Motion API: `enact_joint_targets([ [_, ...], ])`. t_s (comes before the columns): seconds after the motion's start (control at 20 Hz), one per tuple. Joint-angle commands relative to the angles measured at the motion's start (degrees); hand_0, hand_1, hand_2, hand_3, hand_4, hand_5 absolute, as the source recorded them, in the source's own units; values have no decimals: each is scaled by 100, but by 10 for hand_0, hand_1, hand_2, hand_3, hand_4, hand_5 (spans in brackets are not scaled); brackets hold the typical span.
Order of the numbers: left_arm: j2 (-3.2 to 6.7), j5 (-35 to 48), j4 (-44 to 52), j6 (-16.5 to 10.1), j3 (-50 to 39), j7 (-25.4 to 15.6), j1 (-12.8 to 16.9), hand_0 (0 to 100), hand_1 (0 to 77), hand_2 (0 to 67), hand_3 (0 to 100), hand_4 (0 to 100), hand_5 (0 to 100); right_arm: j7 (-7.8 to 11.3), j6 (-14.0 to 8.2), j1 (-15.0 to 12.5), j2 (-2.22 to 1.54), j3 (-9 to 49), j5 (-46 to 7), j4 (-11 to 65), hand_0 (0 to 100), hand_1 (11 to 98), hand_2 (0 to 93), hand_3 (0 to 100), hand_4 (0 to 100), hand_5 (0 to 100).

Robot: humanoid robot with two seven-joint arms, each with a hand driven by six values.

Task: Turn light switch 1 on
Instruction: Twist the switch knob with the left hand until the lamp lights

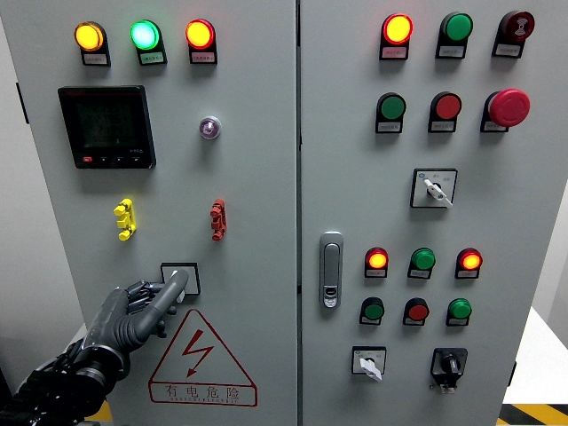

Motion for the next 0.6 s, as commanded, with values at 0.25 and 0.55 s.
enact_joint_targets([
  [0.25, 0, 2, 19, -1, 11, 40, -25, 225, 465, 539, 773, 885, 715, 0, 0, 0, 1, 0, 0, -1, 0, 197, 0, 196, 193, 106],
  [0.55, 0, 2, 28, -1, 11, 66, -25, 378, 456, 545, 774, 887, 717, 0, 0, 0, 1, 9, 0, 8, 0, 197, 0, 196, 193, 106],
])
